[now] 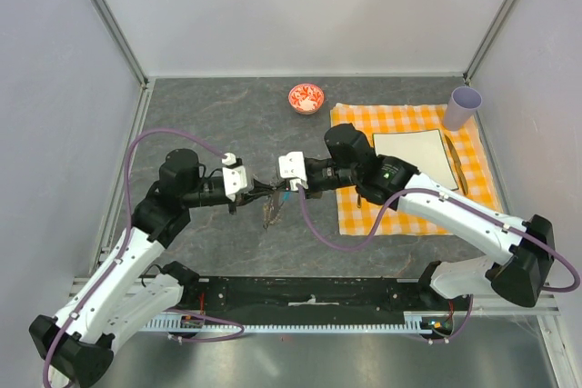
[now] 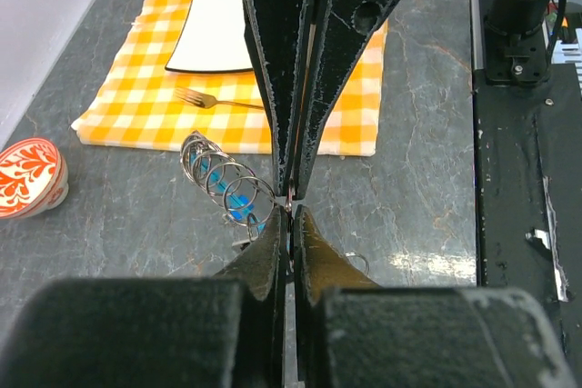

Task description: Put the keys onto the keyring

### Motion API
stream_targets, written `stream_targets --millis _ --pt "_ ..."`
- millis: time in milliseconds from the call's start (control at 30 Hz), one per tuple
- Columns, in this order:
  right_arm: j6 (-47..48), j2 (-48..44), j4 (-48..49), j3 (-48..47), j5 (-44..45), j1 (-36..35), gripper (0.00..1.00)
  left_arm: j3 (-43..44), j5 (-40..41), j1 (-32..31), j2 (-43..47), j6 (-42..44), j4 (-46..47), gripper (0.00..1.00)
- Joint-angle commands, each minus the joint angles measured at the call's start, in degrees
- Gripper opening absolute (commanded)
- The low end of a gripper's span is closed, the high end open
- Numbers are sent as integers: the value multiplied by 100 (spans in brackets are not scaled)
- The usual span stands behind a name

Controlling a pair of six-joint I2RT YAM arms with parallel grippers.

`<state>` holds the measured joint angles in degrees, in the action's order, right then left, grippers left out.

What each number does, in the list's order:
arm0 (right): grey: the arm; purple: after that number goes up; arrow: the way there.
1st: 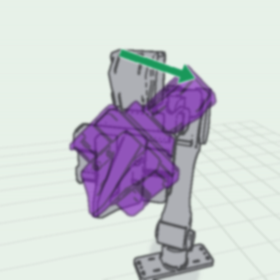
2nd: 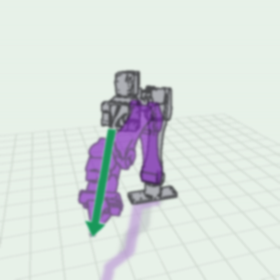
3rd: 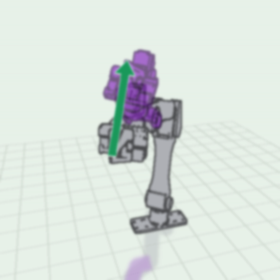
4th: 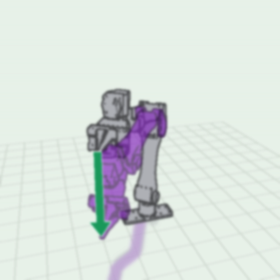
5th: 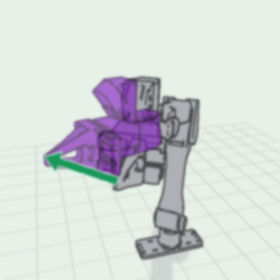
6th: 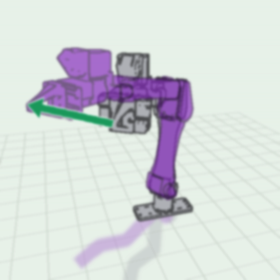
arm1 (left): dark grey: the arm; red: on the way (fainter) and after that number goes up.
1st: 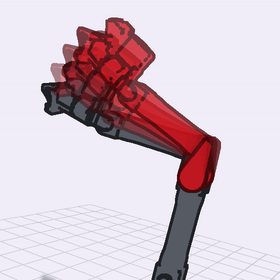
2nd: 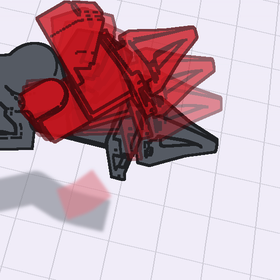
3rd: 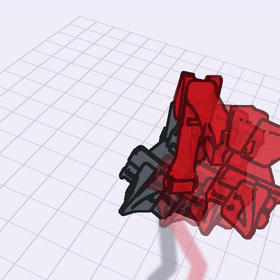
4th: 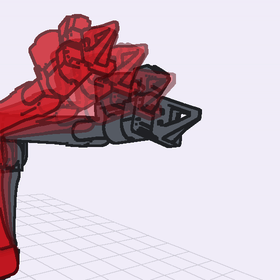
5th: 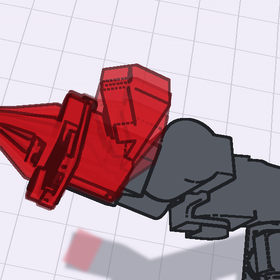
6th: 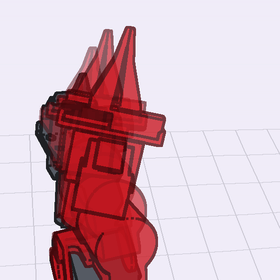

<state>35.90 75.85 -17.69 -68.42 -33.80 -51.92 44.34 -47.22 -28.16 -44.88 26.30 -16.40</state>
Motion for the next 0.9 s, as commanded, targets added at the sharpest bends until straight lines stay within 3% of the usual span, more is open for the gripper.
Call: stream_targets --millis 0,100,133,233,400,533,600,867 --pt "-285 113 460 -251 -153 -29 1 -13 -270 4 103 332 129 2" --pt "-636 184 486 -198 -48 -29 18 -48 -16 4 216 428 -38 2" --pt "-785 175 495 -137 -39 -29 31 -83 142 -5 286 454 -56 2" --pt "-1075 158 539 4 171 -20 53 -267 598 -14 611 525 -56 2" --pt "-2059 35 600 206 400 304 68 -487 1188 -66 1077 683 -170 2" --pt "-2859 78 592 303 715 735 91 -505 1575 -171 1192 762 -372 2" --pt "-3192 166 600 373 901 928 98 -575 1716 -251 1262 850 -364 2" --pt "-4213 982 452 251 1893 1360 98 -803 2217 -444 1429 982 -135 2"
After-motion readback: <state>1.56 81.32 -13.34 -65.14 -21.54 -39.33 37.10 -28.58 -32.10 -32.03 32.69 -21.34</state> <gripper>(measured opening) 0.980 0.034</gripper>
